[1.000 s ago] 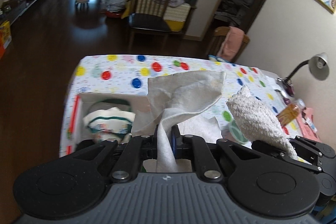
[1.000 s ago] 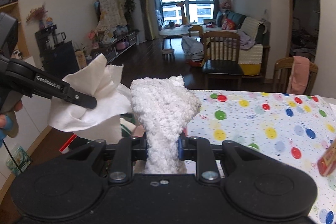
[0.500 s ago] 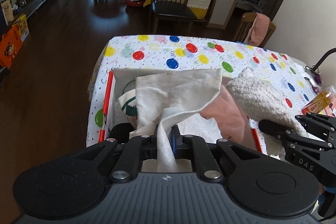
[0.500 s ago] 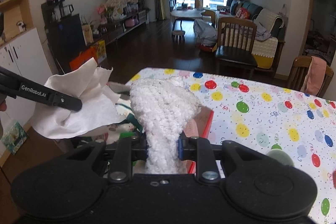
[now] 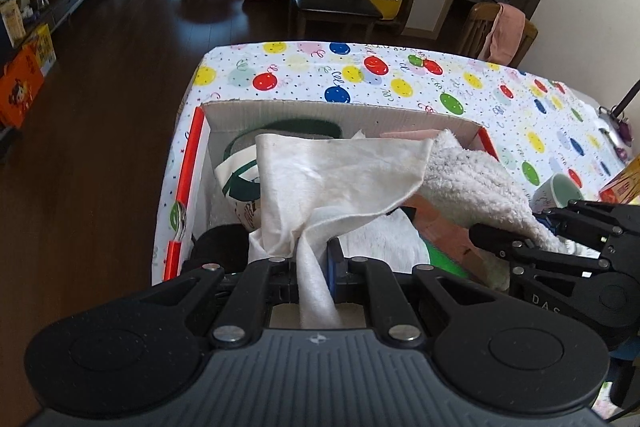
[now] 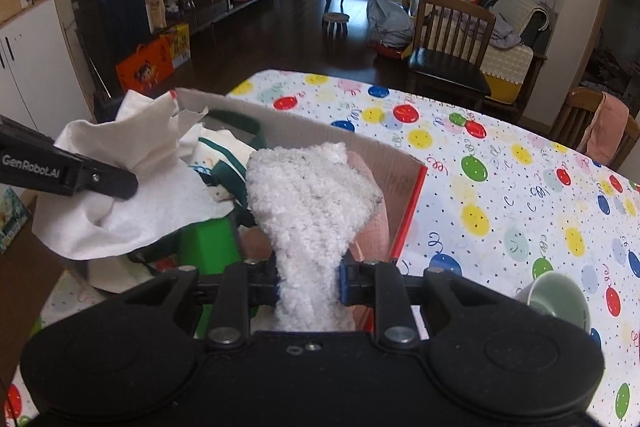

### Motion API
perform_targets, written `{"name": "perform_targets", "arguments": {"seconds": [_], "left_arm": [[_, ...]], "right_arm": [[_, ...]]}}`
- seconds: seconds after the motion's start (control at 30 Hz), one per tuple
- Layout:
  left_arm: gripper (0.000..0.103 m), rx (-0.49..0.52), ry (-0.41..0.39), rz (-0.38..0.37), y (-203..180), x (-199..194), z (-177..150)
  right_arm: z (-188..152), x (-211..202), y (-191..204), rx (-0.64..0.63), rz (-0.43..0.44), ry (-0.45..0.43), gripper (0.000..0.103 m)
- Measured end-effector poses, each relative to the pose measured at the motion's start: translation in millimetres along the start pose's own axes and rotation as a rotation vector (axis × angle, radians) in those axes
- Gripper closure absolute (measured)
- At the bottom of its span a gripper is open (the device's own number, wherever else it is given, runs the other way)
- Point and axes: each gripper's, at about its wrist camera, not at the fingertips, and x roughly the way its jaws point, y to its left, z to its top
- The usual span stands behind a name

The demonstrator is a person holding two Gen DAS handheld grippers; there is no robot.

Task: Organize soft objects
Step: 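Carry the tissue and towel with both tools over the box, then open both tools to drop the tissue and towel into the box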

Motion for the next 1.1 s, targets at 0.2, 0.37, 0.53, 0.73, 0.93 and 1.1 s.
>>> {"name": "perform_targets", "arguments": {"seconds": [0.2, 0.37, 0.53, 0.73, 0.93, 1.1], "left_arm": [[0.094, 0.001, 0.011, 0.006, -7, 12, -1], [0.094, -0.006, 0.012, -0.008, -9, 14, -2], [0.093, -0.023, 0.01, -0.021, -6, 11, -4], [0.093, -0.039, 0.007, -0.026, -3, 6, -6], [0.085, -0.047, -0.005, -0.041, -4, 0, -9], [0.028, -0.06, -0.046, -0.073, -2, -10, -15]], "right_arm": [[1, 10, 4, -0.022, -0.015, 0.016, 0.08], [3, 10, 7, -0.034, -0.018, 0.021, 0.079], [1, 4, 9, -0.048, -0.005, 0.022, 0.074], [-3, -8, 6, -0.031, 0.023, 0.002, 0.058], [-5, -18, 2, -0.024, 0.034, -0.031, 0.04], [-8, -32, -1, -0.022, 0.042, -0.07, 0.024]]}}
